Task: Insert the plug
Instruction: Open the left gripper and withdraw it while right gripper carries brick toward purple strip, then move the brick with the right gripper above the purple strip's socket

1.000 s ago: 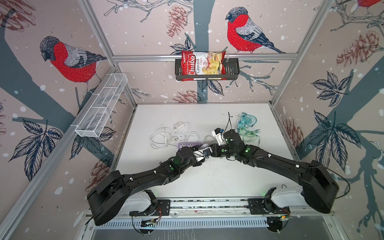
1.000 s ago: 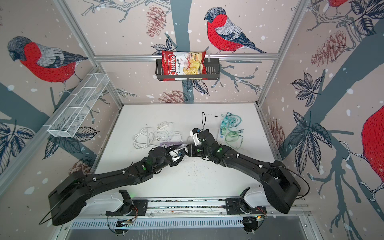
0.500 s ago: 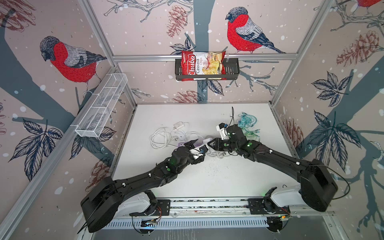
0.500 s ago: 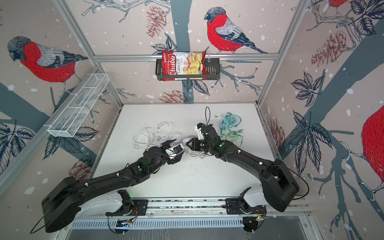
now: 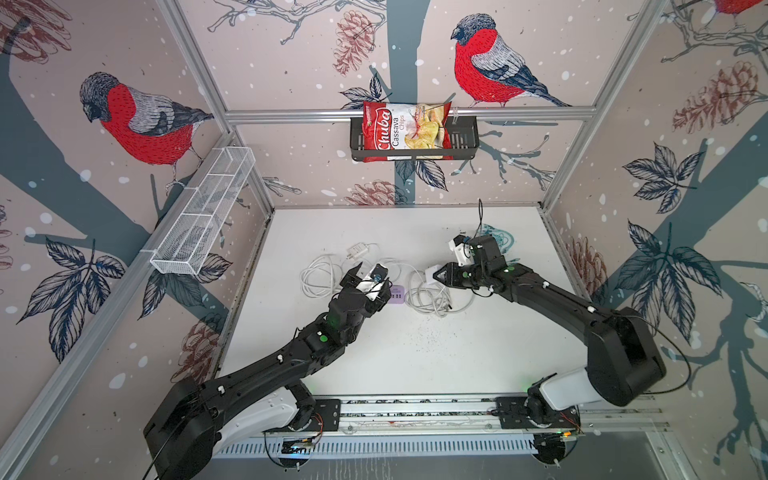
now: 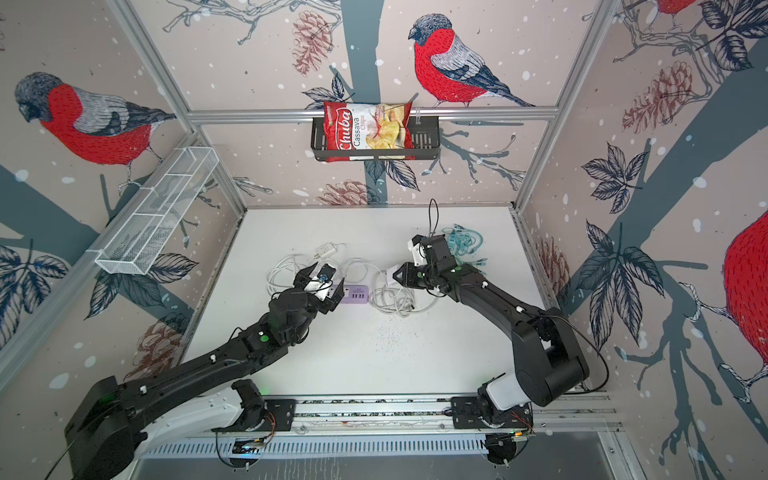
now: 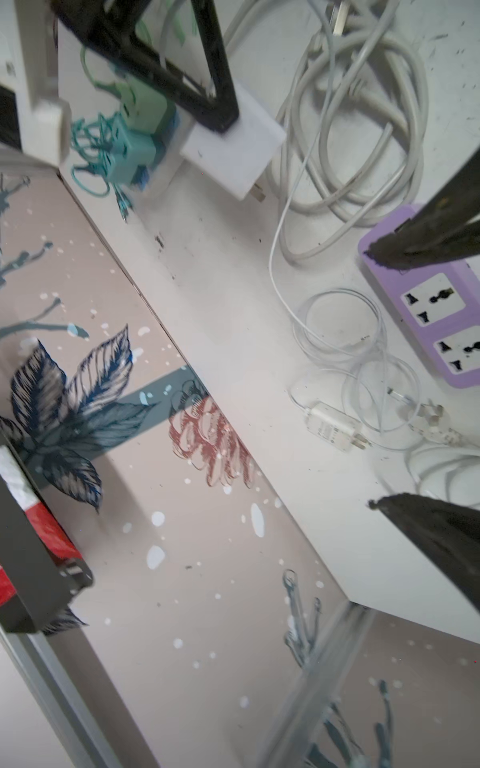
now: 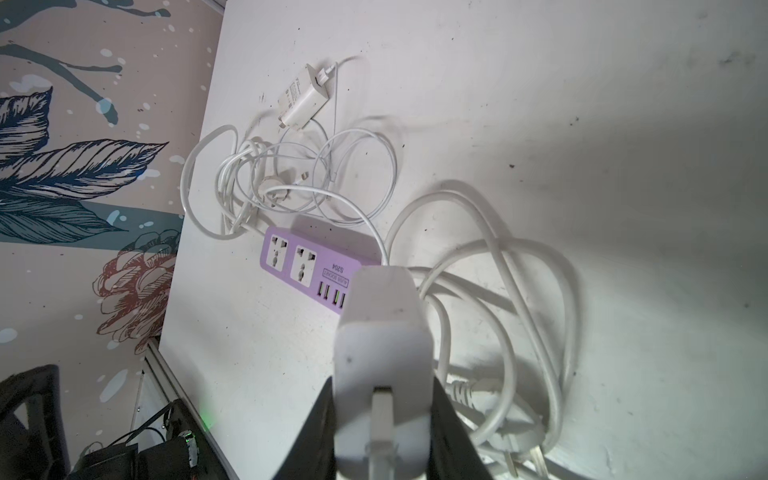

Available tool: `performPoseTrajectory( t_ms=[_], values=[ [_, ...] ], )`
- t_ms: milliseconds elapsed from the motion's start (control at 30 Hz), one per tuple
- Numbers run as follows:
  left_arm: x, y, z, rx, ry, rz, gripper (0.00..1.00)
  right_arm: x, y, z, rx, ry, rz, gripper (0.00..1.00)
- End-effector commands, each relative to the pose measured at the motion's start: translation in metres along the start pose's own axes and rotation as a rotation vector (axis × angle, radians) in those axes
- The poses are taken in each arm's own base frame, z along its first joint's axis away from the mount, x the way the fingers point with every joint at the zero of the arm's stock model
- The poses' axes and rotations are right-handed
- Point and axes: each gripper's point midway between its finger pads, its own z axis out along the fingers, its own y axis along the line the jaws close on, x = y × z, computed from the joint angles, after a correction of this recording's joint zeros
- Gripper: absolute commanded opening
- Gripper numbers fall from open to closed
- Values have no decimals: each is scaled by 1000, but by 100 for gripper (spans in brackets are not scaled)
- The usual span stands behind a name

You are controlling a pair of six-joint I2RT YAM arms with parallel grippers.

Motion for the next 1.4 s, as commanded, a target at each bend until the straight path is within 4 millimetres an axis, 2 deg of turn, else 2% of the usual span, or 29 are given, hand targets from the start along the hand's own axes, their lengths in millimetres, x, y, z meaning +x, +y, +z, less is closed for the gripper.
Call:
performPoseTrajectory(
  t_ms=[0, 67, 133, 300, 367, 500, 633, 800, 967, 1200, 1367],
  values=[
    [21, 20, -3, -120, 61, -125, 84, -15, 0, 2, 29, -4, -29, 7],
    [32, 28, -6, -168, 86, -160, 85, -29, -2, 4, 76, -23, -27, 7],
    [40, 35, -7, -205, 112, -177, 85, -35, 4, 9, 77, -12, -36, 7],
    [61, 46, -4, -247, 163, -253, 85, -33, 13, 34, 247, 34, -92, 7],
    [67, 48, -3, -231, 158, -309, 85, -25, 18, 46, 312, 67, -131, 7],
    [74, 50, -2, -209, 165, -361, 84, -10, 30, 64, 308, 121, -164, 6],
    [83, 53, 0, -214, 211, -377, 84, 2, 40, 70, 301, 165, -194, 5],
    [96, 53, 3, -209, 255, -430, 84, 15, 69, 73, 203, 216, -232, 6],
    [109, 57, 6, -222, 311, -482, 84, 28, 86, 89, 212, 258, -235, 6],
    [116, 72, 3, -253, 303, -581, 84, 46, 97, 115, 273, 297, -182, 6],
    [116, 75, 3, -253, 304, -605, 84, 50, 102, 121, 305, 300, -128, 6]
  ],
)
